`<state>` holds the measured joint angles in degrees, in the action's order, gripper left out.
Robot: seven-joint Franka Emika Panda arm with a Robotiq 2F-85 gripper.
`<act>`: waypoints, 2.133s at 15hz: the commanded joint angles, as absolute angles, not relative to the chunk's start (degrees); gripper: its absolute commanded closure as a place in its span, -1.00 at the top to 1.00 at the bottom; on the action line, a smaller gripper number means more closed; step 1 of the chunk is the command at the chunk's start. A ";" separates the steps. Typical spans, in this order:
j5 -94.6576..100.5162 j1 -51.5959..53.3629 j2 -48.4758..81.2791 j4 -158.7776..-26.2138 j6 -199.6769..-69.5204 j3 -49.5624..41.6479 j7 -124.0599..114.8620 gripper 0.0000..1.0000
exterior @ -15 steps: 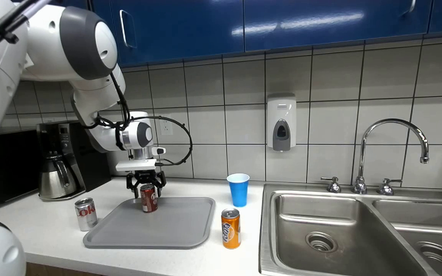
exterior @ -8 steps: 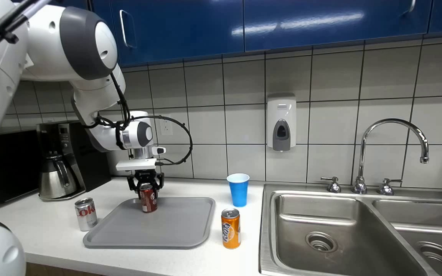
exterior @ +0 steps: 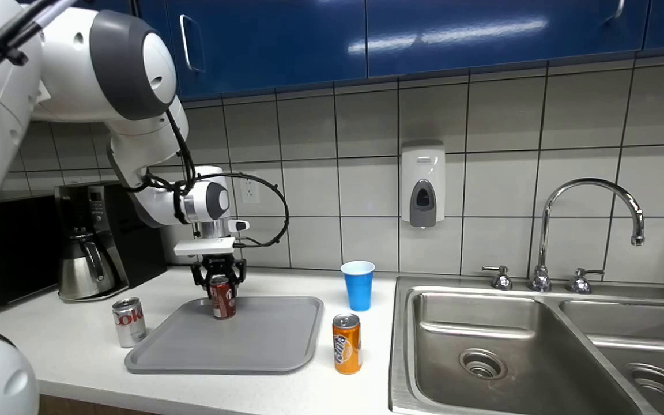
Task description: Move the orange can to the right the gray can to the left and the red can forward from the tray
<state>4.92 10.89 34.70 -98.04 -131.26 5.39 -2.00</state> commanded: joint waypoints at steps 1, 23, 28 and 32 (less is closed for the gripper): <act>3.41 10.23 33.38 -96.19 -128.01 6.25 -0.54 -0.21; 3.75 9.23 45.68 -73.24 -119.88 2.64 -1.84 -0.21; 3.61 9.01 48.56 -68.50 -116.84 2.29 -1.71 -0.21; 3.54 8.85 50.73 -65.13 -114.97 2.24 -1.60 -0.21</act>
